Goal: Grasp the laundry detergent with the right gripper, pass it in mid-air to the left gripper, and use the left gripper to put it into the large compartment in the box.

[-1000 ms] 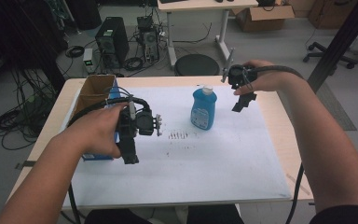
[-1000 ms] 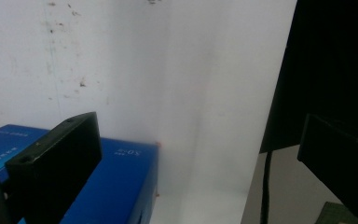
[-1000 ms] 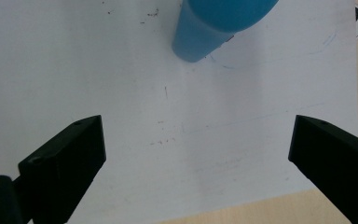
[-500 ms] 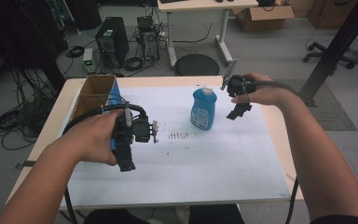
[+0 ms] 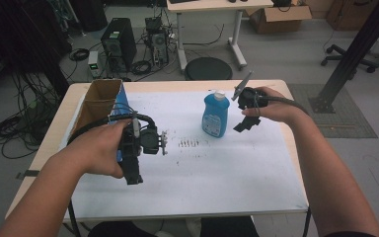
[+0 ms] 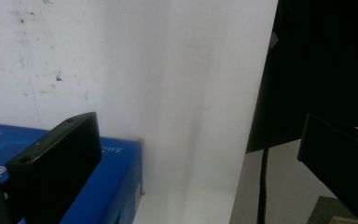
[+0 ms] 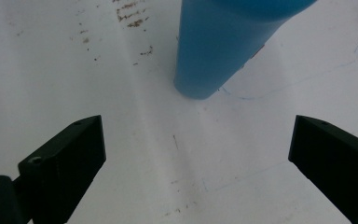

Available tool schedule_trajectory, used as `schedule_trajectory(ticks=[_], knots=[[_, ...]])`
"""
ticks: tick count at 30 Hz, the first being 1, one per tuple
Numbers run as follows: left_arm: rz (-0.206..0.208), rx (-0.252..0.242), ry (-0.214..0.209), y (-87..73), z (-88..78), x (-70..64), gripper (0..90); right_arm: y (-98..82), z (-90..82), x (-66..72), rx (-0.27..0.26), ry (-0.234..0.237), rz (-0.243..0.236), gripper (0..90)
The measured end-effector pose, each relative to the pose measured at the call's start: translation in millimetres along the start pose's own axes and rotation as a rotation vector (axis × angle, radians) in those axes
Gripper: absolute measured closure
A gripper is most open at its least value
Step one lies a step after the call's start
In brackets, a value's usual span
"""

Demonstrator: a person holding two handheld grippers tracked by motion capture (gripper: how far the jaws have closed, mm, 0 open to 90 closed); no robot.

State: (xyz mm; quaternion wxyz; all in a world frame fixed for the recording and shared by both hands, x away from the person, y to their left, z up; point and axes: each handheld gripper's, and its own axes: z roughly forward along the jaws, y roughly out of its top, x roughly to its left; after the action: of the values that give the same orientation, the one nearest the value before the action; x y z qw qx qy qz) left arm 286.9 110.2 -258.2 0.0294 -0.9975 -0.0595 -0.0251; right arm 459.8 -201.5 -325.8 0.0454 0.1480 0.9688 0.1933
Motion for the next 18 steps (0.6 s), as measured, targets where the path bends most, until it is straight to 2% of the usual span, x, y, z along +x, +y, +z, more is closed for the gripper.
schedule_trajectory(ticks=[7,12,18], knots=[[0.000,0.004,0.003,-2.6,1.4,-1.0,0.2,-3.1,13.6,0.0,-0.073,-0.020,0.039,3.5],[0.002,0.003,0.001,-3.3,2.9,-2.4,0.2,-1.2,19.1,0.4,-0.075,-0.043,0.066,3.6],[-0.001,-0.002,0.001,-6.5,4.9,-3.4,0.2,2.0,22.5,1.9,-0.107,-0.042,0.098,3.6]])
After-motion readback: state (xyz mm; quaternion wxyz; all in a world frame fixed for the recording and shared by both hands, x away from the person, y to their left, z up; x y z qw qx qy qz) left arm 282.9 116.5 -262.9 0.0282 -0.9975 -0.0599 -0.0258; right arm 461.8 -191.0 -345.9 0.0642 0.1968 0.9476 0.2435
